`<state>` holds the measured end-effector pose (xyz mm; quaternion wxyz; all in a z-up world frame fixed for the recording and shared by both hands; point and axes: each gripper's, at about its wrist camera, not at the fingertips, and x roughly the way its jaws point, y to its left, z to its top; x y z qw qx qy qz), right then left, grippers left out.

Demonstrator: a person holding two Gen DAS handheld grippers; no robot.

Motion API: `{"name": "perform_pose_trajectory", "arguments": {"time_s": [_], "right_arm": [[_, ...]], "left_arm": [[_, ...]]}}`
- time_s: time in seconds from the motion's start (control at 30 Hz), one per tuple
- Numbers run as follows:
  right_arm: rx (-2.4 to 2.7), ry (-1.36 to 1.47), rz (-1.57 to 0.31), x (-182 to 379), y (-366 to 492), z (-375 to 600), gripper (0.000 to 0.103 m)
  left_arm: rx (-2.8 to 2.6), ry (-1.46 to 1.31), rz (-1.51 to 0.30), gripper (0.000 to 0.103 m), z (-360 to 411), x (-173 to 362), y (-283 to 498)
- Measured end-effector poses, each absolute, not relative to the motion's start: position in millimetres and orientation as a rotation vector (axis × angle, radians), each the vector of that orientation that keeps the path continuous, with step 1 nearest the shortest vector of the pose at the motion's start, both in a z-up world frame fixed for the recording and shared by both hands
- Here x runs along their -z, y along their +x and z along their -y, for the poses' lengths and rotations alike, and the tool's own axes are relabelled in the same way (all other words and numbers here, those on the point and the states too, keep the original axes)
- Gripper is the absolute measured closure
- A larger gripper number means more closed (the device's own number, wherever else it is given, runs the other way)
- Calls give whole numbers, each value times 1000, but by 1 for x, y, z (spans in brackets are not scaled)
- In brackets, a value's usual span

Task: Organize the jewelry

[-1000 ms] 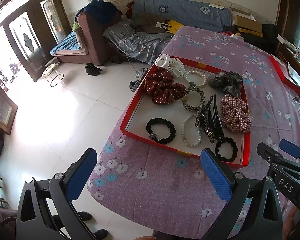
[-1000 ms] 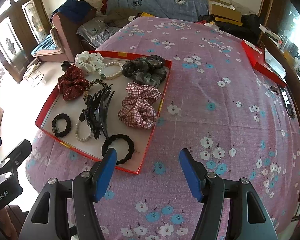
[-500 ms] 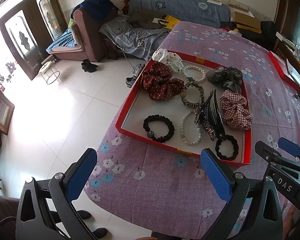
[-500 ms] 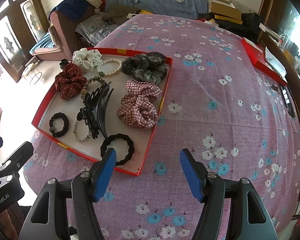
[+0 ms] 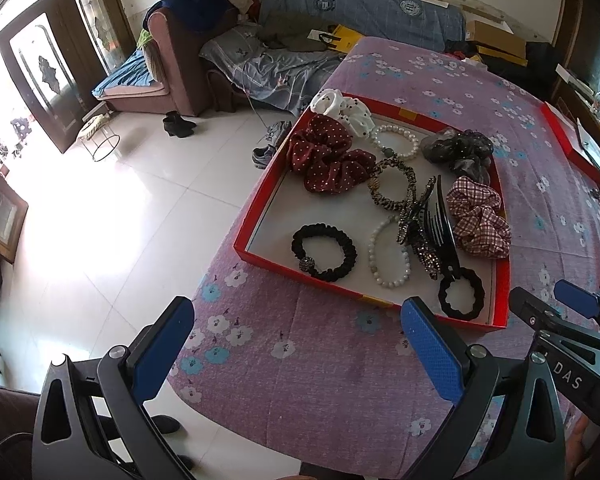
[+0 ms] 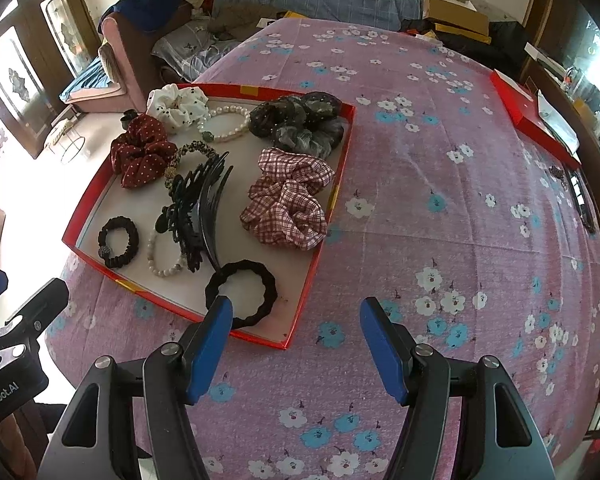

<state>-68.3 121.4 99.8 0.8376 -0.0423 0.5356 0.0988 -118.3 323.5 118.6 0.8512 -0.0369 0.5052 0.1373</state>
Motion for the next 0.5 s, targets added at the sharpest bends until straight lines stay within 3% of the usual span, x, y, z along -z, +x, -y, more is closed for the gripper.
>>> {"name": "perform_pose_trajectory", "arguments": {"time_s": [0.5], "right_arm": [[-228,-98,-1142,-99,-74,-125,32]], "left_arm": [[-296,-98,-1075,0,-326,-114,-123]]}}
